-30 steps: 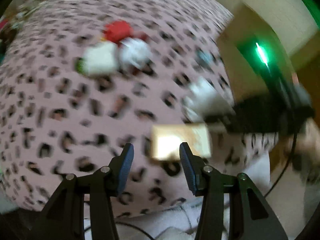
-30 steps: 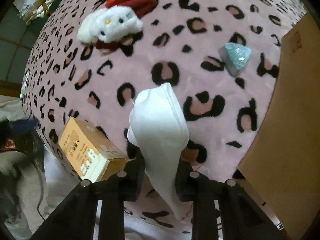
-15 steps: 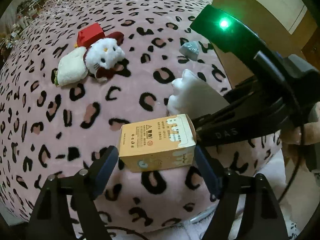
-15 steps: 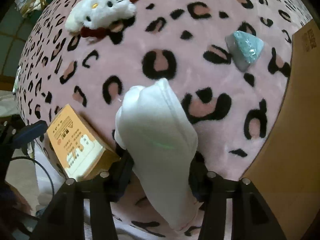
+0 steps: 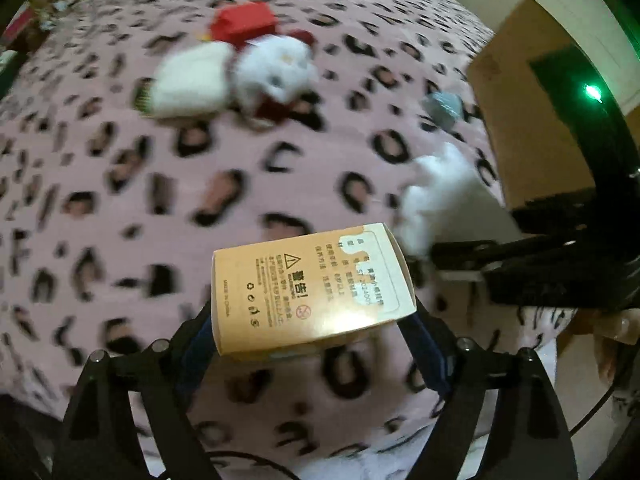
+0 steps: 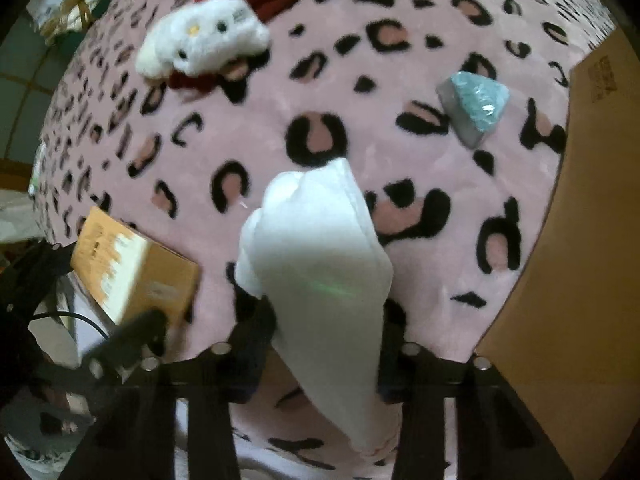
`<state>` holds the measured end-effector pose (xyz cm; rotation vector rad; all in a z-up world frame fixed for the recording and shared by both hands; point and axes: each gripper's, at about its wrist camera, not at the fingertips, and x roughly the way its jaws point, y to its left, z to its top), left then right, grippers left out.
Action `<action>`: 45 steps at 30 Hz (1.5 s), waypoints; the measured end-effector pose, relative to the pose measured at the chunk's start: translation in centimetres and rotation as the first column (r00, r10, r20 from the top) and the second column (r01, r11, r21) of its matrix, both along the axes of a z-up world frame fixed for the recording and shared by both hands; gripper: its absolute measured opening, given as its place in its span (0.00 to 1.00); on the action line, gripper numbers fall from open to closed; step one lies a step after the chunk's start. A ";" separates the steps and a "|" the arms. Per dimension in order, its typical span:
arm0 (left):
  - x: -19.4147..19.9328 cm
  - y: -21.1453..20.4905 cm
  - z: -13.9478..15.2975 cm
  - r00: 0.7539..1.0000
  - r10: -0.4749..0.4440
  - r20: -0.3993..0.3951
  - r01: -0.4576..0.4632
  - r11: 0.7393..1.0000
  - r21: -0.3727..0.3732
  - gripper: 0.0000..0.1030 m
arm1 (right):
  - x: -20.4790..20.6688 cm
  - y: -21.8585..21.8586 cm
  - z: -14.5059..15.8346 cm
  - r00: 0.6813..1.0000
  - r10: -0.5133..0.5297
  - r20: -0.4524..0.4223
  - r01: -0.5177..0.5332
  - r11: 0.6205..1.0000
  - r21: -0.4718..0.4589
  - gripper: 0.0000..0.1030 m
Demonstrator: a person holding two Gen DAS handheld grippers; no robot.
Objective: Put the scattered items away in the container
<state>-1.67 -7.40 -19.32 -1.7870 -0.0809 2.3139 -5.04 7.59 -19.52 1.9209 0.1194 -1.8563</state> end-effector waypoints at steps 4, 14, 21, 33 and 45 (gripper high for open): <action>0.0 -3.0 1.9 0.997 0.067 -0.023 -0.067 0.998 0.021 0.82 | 0.2 0.4 2.4 0.999 -0.020 -0.047 0.018 0.999 -0.038 0.32; -1.0 -6.2 7.9 0.989 0.121 -0.089 -0.118 0.992 0.043 0.82 | -0.4 -0.5 8.8 0.980 -0.071 -0.188 0.051 0.993 -0.105 0.32; -2.4 -3.2 12.4 0.988 0.043 -0.151 -0.039 0.999 0.029 0.83 | -0.6 0.3 14.0 0.948 -0.124 -0.293 0.085 0.986 -0.143 0.32; -6.2 7.0 19.6 0.954 -0.155 -0.257 0.165 0.986 0.016 0.83 | -0.8 8.9 20.5 0.884 -0.247 -0.396 0.200 0.967 -0.157 0.32; -10.3 21.3 20.6 0.899 -0.346 -0.270 0.374 0.926 0.060 0.83 | -0.3 16.9 19.7 0.838 -0.386 -0.385 0.347 0.922 -0.171 0.32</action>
